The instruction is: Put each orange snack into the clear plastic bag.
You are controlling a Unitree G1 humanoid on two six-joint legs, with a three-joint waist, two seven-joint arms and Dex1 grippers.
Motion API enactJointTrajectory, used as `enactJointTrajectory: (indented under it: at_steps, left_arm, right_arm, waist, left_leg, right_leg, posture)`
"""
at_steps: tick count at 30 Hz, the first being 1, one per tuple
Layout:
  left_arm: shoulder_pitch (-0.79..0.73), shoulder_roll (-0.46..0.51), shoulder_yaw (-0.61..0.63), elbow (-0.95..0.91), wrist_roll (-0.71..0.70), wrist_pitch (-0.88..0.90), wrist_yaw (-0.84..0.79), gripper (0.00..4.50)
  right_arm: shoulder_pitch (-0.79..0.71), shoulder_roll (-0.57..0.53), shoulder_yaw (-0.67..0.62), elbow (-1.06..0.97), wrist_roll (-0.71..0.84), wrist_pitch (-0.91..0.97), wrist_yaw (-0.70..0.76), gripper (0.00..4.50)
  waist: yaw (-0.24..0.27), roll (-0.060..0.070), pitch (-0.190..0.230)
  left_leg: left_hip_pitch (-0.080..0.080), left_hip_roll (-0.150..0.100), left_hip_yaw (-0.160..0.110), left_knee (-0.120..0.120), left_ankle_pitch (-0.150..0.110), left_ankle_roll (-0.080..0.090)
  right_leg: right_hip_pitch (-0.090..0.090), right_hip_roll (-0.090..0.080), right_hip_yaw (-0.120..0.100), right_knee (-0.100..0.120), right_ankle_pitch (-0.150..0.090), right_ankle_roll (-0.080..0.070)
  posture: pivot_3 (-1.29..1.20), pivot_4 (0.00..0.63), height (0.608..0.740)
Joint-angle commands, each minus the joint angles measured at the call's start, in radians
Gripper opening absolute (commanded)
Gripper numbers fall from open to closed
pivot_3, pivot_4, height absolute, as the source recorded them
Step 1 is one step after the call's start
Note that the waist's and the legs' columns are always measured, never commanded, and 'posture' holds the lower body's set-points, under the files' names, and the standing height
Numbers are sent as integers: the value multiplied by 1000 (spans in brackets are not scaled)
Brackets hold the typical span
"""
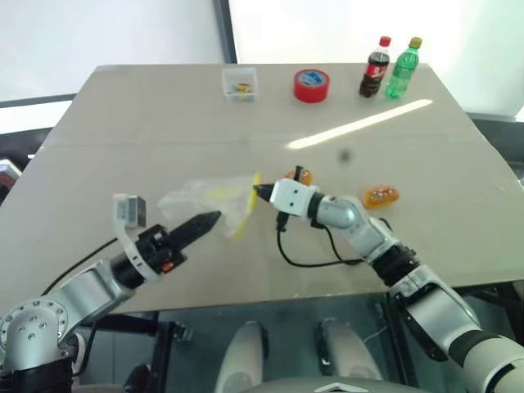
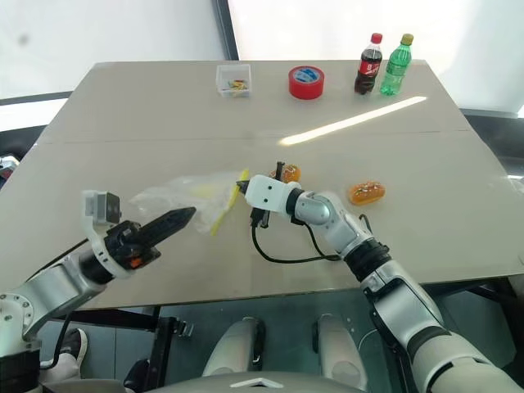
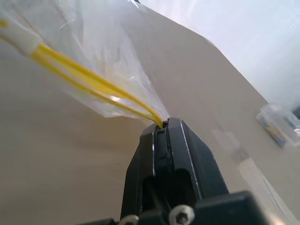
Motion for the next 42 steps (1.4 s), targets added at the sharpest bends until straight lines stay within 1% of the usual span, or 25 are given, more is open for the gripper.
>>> enactJointTrajectory:
  at_steps: [1, 3, 4, 6, 8, 11, 13, 16, 18, 19, 20, 23, 25, 28, 30, 32, 35, 42]
  left_arm:
    - [-39, 2, 36, 13, 75, -72, -33, 250]
    - [-75, -6, 35, 17, 125, -114, -27, 819]
    - [-96, -11, 30, 25, 142, -128, -6, 1334]
    - [-132, -24, 18, 41, 176, -150, 34, 2228]
    - [-173, -39, 3, 46, 241, -184, 50, 3150]
    - [-245, -74, -22, 34, 398, -285, 92, 3150]
    - [-318, -87, -69, -12, 478, -322, 91, 3150]
    - [-370, -74, -163, -107, 551, -316, 22, 3150]
    - [-374, -60, -208, -154, 569, -296, -27, 3150]
    - [-369, -45, -235, -169, 603, -296, -54, 3150]
    - [-364, -30, -261, -177, 648, -303, -73, 3150]
    - [-352, 0, -338, -176, 819, -362, -106, 3150]
    - [-354, 16, -406, -156, 985, -433, -100, 3150]
    - [-379, 37, -518, -101, 1263, -566, -62, 3150]
    - [-401, 24, -562, -65, 1393, -644, -36, 3150]
    - [-426, -26, -581, -58, 1444, -703, -24, 3150]
    - [-439, -67, -602, -56, 1506, -771, -44, 3150]
    - [-428, -111, -606, -29, 1576, -787, -76, 3150]
  right_arm:
    - [-70, 9, -77, -47, 14, 30, -56, 4]
    - [-116, 6, -105, -39, 8, 43, -86, 0]
    - [-136, 3, -115, -32, 4, 46, -97, 0]
    - [-163, -5, -125, -21, -6, 50, -112, 0]
    - [-182, -19, -134, -13, -18, 61, -125, 0]
    - [-198, -63, -127, -15, -89, 111, -155, 0]
    - [-200, -90, -117, -16, -143, 158, -171, 0]
    - [-203, -110, -98, -9, -204, 211, -193, 0]
    - [-202, -109, -96, 5, -231, 260, -203, 0]
    - [-200, -100, -105, 12, -229, 282, -214, 0]
    - [-199, -88, -117, 19, -226, 307, -229, 0]
    - [-207, -64, -129, 38, -231, 367, -270, 0]
    - [-211, -52, -125, 43, -240, 408, -281, 0]
    - [-209, -55, -102, 38, -262, 413, -288, 0]
    - [-202, -52, -96, 31, -264, 417, -285, 0]
    - [-191, -45, -89, 21, -274, 426, -287, 0]
    - [-176, -37, -83, 7, -288, 446, -296, 0]
    - [-150, -15, -71, -43, -293, 485, -287, 0]
  waist:
    - [-1, 0, 0]
    - [-1, 0, 0]
    - [-1, 0, 0]
    - [0, 0, 0]
    - [0, 0, 0]
    - [2, 0, 0]
    - [6, 0, 1]
    - [7, -1, 1]
    - [-1, -1, 1]
    - [-5, -1, 1]
    - [-7, -1, 1]
    - [-12, -1, 1]
    - [-12, -1, 1]
    - [-11, 0, 1]
    - [-7, 0, 2]
    - [-3, 0, 2]
    - [0, 0, 2]
    - [-3, 0, 2]
  left_leg:
    - [0, 0, 0, 0, 0, 0]
    - [0, 0, 1, 0, 0, 0]
    - [0, 0, 1, 0, 0, 0]
    - [-1, 0, 0, -1, 0, 0]
    - [0, 0, 0, -2, 0, 0]
    - [-2, -1, 0, -4, 0, 0]
    - [-2, -1, 1, -4, 0, 0]
    - [-2, -2, 0, -5, 0, -1]
    - [-2, -3, 1, -6, 0, -1]
    - [-2, -2, 2, -7, 0, -1]
    - [-1, -2, 2, -9, 0, -1]
    - [-1, -2, 2, -14, 0, 0]
    - [-2, -2, 1, -14, 0, 0]
    - [-2, -2, 2, -15, 0, 0]
    - [-2, -2, 3, -15, 0, 0]
    - [-2, -2, 2, -15, 0, 0]
    - [-3, -2, 2, -14, 0, 0]
    - [-3, -2, 2, -15, 0, 0]
  right_leg:
    - [0, 0, 0, 0, 0, 0]
    - [-1, 0, 0, 0, 0, 0]
    - [-1, 0, 0, 0, 0, 0]
    - [-1, 0, 0, 0, 0, 0]
    - [-1, 0, 0, -1, 0, 0]
    - [-2, -1, 0, -2, 0, 0]
    - [-1, -1, 1, -3, 0, 0]
    - [-1, -1, 0, -4, 0, 0]
    - [-1, -2, 1, -5, 1, 1]
    - [-2, -2, 2, -6, 3, 4]
    - [-2, -2, 3, -6, 3, 4]
    - [-5, 0, 3, -5, 2, 3]
    - [-7, 0, 2, -3, 2, 2]
    - [-7, 0, 3, -3, 2, 2]
    - [-7, -1, 3, -4, 2, 2]
    - [-7, -1, 3, -4, 2, 2]
    - [-7, -1, 2, -4, 2, 2]
    - [-8, -1, 2, -3, 2, 2]
  posture:
    - [0, 150, 740]
    - [0, 150, 740]
    - [0, 150, 740]
    - [0, 150, 740]
    - [0, 150, 740]
    - [0, 150, 740]
    - [0, 150, 740]
    - [0, 150, 740]
    - [0, 150, 740]
    - [0, 150, 740]
    - [0, 150, 740]
    - [0, 150, 740]
    - [0, 150, 740]
    - [0, 150, 740]
    - [0, 150, 740]
    - [0, 150, 740]
    - [0, 150, 740]
    - [0, 150, 740]
